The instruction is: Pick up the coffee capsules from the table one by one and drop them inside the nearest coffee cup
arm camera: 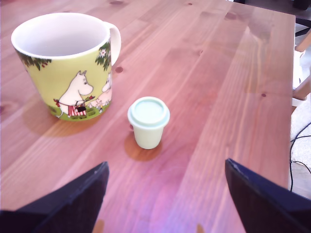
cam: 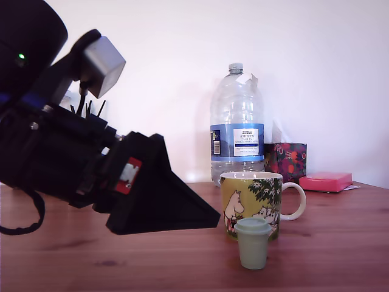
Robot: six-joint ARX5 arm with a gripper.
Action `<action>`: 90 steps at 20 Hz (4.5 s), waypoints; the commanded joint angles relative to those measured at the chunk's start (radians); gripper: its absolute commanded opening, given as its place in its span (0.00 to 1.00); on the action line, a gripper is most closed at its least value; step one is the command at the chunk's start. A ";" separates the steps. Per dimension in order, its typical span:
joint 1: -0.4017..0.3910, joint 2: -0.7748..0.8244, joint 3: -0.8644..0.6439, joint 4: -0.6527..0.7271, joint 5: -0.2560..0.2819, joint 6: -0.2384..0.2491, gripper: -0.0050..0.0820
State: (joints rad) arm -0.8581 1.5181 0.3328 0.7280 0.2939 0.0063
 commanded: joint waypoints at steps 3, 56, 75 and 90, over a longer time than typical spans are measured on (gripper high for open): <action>-0.011 0.066 0.051 0.002 0.000 -0.003 0.86; -0.103 0.344 0.444 -0.162 0.097 -0.015 0.37; 0.033 0.183 0.595 -0.318 -0.071 0.048 0.37; 0.063 0.369 1.010 -0.935 -0.063 0.055 0.37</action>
State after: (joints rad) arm -0.7963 1.8568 1.3323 -0.1955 0.2272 0.0563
